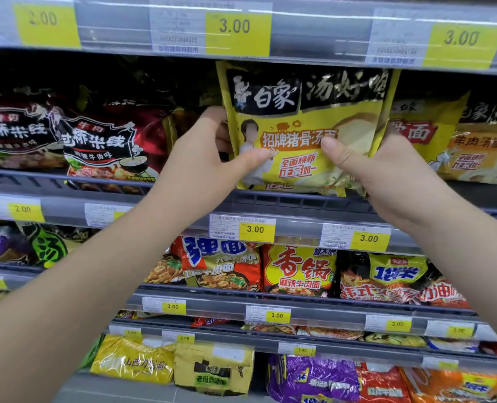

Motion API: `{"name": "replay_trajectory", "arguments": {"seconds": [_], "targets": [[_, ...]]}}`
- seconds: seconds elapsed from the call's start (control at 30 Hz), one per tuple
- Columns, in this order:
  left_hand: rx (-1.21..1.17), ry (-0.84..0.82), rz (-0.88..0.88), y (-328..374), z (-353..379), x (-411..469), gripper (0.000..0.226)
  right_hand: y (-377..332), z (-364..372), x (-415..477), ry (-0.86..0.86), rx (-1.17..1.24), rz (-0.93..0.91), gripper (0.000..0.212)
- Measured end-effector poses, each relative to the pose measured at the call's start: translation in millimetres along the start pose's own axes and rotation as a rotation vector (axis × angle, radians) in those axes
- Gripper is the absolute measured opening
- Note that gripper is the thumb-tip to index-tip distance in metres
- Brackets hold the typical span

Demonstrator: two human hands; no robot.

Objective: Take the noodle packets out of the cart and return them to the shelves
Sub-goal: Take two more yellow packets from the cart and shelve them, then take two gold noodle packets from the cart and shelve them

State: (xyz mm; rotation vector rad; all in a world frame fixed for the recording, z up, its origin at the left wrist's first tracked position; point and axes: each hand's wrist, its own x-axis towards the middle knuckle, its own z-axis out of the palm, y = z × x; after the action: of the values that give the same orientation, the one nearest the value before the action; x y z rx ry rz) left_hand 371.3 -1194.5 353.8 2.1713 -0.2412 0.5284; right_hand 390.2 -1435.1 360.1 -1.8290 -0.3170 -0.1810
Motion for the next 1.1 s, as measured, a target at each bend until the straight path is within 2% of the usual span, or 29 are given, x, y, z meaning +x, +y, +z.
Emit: {"name": "replay_trajectory", "arguments": {"seconds": [0.07,0.17,0.3,0.43,0.67,0.7,0.8,0.93,1.0,1.1], "targets": [[-0.011,-0.005,-0.003,-2,-1,-1,0.049,-3,-3,-2,0.016,-0.197,-0.014,0.041],[-0.009,-0.001,-0.015,-4,-4,-3,0.050,-5,-5,-1,0.021,-0.369,-0.034,0.059],[0.021,-0.013,-0.045,-6,-6,-8,0.051,-5,-4,-1,-0.002,-0.458,-0.035,0.046],[0.043,-0.049,-0.065,-3,-5,-12,0.046,-5,-3,-4,0.005,-0.511,0.005,0.051],[0.089,-0.069,-0.086,0,-6,-9,0.052,-5,-3,-5,-0.033,-0.587,0.104,0.097],[0.112,-0.077,-0.096,0,-7,-8,0.053,-6,-3,-4,-0.043,-0.581,0.113,0.096],[0.176,-0.130,-0.103,1,-9,-5,0.052,-8,-3,-4,-0.044,-0.600,0.155,0.073],[0.190,-0.192,-0.130,4,-12,-4,0.039,-15,-1,-4,-0.078,-0.654,0.207,0.069],[0.181,-0.197,-0.140,5,-12,-4,0.035,-17,-5,-4,-0.126,-0.641,0.198,0.057],[0.178,-0.168,-0.149,6,-15,-10,0.044,-19,-15,-10,-0.083,-0.531,0.191,0.048]]}}
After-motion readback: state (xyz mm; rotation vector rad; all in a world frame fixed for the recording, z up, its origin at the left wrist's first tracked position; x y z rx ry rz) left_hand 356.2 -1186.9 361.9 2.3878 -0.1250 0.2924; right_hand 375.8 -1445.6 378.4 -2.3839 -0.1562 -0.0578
